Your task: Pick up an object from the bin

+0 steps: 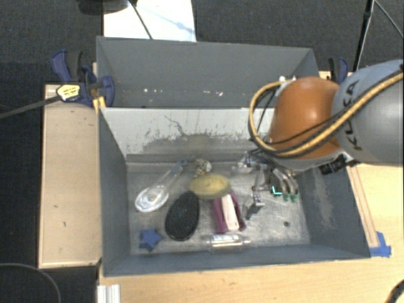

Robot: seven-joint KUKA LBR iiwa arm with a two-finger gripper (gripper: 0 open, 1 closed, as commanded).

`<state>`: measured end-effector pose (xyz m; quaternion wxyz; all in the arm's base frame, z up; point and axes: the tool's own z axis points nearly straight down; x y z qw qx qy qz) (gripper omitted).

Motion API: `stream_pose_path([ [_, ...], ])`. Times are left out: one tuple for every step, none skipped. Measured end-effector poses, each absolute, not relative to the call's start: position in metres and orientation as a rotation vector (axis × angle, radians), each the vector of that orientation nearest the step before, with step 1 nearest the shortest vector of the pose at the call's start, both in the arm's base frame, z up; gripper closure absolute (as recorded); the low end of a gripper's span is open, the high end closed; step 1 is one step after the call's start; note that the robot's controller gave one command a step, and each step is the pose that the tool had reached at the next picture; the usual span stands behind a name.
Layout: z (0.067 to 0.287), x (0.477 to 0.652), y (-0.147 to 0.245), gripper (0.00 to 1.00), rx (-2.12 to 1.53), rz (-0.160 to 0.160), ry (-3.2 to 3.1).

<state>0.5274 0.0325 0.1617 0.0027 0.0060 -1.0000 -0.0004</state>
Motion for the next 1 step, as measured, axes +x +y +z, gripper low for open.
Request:
stream_pose_path([
  [0.0738,0.5566,0.0841,0.0,-0.121,-0.011,-3.148],
])
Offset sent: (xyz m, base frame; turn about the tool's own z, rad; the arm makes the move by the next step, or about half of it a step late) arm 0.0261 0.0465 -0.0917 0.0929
